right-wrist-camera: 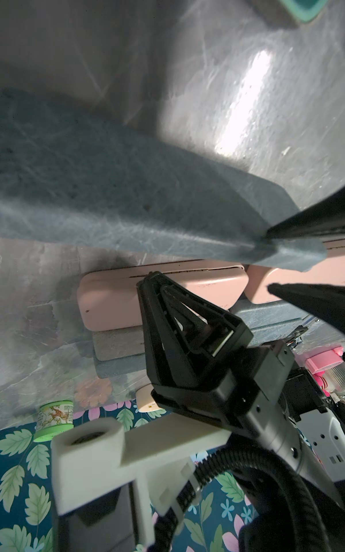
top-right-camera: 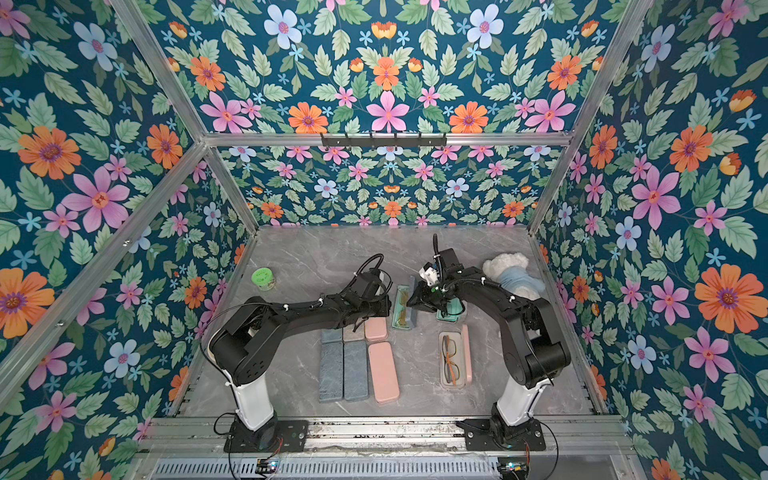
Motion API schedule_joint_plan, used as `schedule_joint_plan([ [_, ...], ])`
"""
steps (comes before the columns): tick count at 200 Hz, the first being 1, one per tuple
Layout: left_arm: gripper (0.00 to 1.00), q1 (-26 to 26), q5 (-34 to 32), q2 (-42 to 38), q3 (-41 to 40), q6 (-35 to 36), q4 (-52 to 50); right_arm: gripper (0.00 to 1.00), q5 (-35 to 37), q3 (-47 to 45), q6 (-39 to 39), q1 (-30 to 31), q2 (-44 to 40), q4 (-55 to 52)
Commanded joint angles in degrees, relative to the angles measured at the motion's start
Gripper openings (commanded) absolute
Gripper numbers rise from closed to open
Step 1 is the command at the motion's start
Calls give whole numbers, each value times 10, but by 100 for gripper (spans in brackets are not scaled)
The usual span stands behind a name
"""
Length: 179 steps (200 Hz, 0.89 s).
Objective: Close the glasses case
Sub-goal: Close the glasses case at the center of the board.
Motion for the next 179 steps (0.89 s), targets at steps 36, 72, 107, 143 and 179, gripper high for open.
schedule_joint_plan([
  [36,17,-2,12,7,5,11,3,22,0,3,-4,1,4,-3],
  [72,15,-2,15,10,4,11,8,20,4,4,-5,1,7,-5],
  [107,15,-3,18,12,7,11,9,20,9,2,-4,1,7,-5],
  [143,15,-3,17,15,7,11,9,20,10,3,-4,0,8,-5],
  [179,14,-2,18,17,7,10,10,20,12,6,-4,1,14,-7],
])
